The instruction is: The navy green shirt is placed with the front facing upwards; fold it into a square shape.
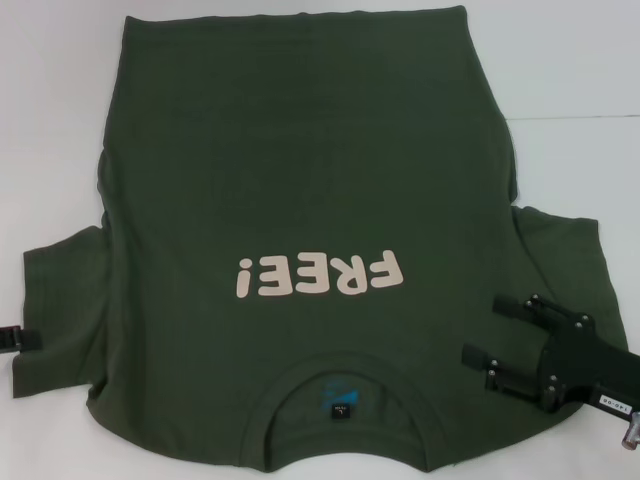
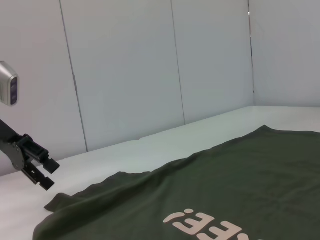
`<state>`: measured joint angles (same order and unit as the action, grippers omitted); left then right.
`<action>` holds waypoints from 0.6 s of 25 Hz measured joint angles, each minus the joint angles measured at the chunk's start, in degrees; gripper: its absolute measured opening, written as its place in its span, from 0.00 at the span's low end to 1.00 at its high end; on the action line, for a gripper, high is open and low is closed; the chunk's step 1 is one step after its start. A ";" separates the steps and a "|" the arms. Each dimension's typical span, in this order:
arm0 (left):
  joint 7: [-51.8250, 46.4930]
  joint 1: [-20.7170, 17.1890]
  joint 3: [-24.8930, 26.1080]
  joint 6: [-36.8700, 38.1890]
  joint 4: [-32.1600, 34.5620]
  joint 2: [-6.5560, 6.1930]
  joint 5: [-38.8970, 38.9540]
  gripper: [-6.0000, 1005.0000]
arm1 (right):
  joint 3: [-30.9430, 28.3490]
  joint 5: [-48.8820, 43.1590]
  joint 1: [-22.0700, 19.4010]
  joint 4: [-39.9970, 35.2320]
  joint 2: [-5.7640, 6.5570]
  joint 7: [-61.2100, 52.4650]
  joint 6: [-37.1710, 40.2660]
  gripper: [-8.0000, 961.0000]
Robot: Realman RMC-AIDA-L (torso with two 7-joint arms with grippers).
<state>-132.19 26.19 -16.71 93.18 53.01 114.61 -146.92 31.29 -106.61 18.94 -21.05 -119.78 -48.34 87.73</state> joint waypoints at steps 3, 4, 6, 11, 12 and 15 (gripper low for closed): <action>-0.05 0.00 -0.57 -0.94 -0.70 0.11 -0.08 0.85 | 0.00 0.00 -0.04 0.07 0.00 0.00 -0.18 0.87; -0.05 -0.01 -0.91 -1.32 -1.00 0.14 -0.10 0.85 | 0.00 0.00 -0.04 0.09 0.00 0.00 -0.19 0.87; -0.02 -0.02 -1.13 -1.57 -1.14 0.19 -0.10 0.84 | 0.00 0.00 -0.05 0.13 0.00 0.00 -0.21 0.87; 0.28 -0.03 -1.90 -3.54 -1.80 0.44 -0.15 0.84 | 0.00 0.00 0.00 0.13 0.00 0.00 -0.23 0.87; 0.31 -0.03 -2.04 -3.81 -1.84 0.44 -0.16 0.84 | 0.00 0.00 0.01 0.13 0.00 0.00 -0.23 0.87; 0.36 -0.01 -2.65 -4.71 -2.06 0.43 -0.18 0.84 | 0.00 0.00 0.06 0.13 0.00 0.00 -0.24 0.87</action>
<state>-131.83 26.18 -19.36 88.47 50.95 115.04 -147.10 31.29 -106.61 19.00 -20.92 -119.78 -48.34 87.49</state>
